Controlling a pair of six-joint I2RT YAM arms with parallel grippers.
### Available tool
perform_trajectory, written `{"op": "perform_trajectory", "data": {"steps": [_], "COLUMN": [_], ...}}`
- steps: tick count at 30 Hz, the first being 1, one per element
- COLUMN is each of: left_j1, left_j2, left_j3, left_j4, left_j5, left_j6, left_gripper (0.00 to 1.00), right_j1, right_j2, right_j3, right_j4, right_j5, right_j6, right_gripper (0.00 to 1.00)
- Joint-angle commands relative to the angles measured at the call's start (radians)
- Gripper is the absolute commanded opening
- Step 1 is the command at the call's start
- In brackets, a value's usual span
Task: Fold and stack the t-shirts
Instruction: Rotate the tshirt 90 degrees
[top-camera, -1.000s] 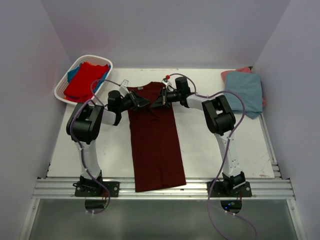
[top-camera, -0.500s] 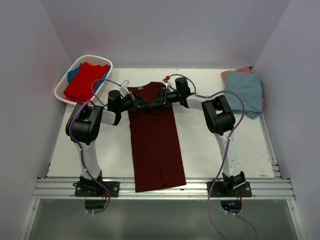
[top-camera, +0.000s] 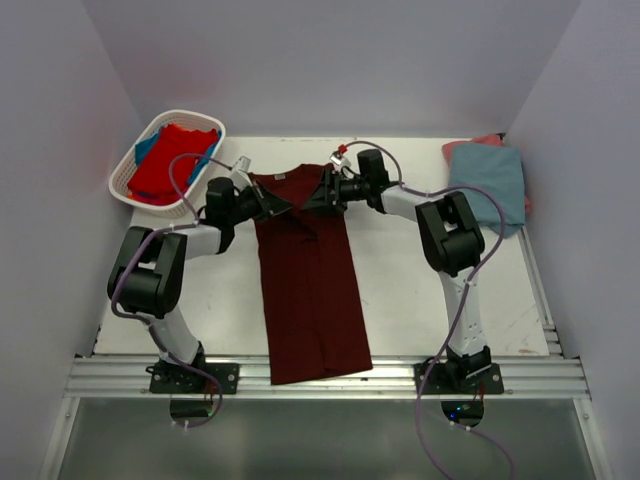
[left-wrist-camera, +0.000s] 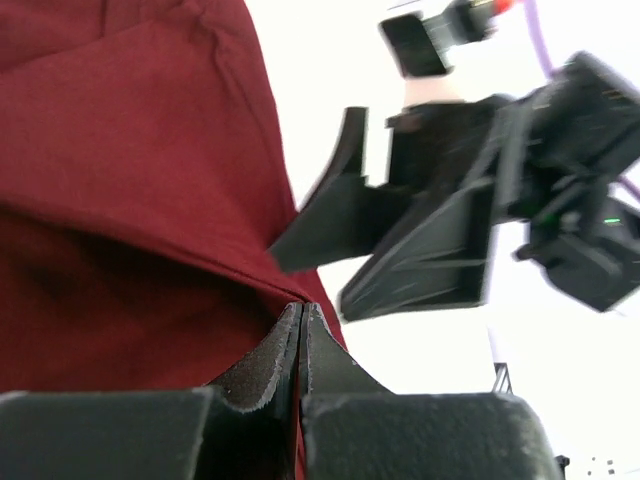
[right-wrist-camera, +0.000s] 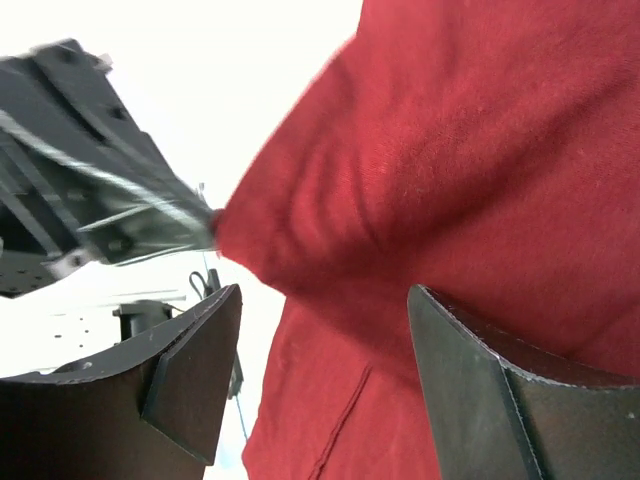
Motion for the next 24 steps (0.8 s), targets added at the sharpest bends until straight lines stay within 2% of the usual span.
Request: {"op": "perform_trajectory", "data": {"steps": [1,4,14,15,17,18,20,21,24], "left_j1": [-0.006,-0.004,-0.004,-0.004,-0.004,-0.006,-0.006,-0.006,-0.006], "left_j2": [-0.058,-0.029,0.078,0.068,0.010,-0.017,-0.073,-0.081,-0.066], "left_j3": [-0.046,-0.046,-0.069,-0.095,-0.138,-0.165,-0.155,-0.097,0.053], "left_j4": [-0.044,-0.074,-0.023,-0.001,0.080,0.096,0.062,0.023,-0.169], "left_j5": [-0.058,-0.063,-0.047,-0.047,-0.087,-0.113,-0.184,-0.202,-0.291], "left_j6": [0.027,0.028,-0.048,-0.065,-0.081,-0.078,-0.052,-0.006,0.088], "left_gripper": [0.00,0.00,0.00,0.14,0.32,0.47,0.58,0.65,0.65], "right_j1": [-0.026,-0.036,-0.046,-0.046,-0.046,-0.047,-0.046,-0.047,-0.046], "right_j2": [-0.127,-0.170,-0.285,-0.304,-0.316,-0.324,-0.330,-0.333,-0.341], "right_j3": [-0.020,-0.025,-0.015,-0.015,-0.014,-0.012,-0.017,-0.021,-0.041], "right_j4": [-0.031,-0.059,-0.273,-0.296,-0.315,-0.333,-0.338,-0.335,-0.329], "right_j5": [0.040,0.060,0.222,0.245,0.261,0.270,0.272,0.272,0.266], "right_j6": [-0.059,-0.082,-0.238,-0.246,-0.270,-0.275,-0.280,-0.280,-0.278], "right_gripper": [0.72,0.72,0.73,0.73,0.73,0.73,0.73,0.73,0.73]}}
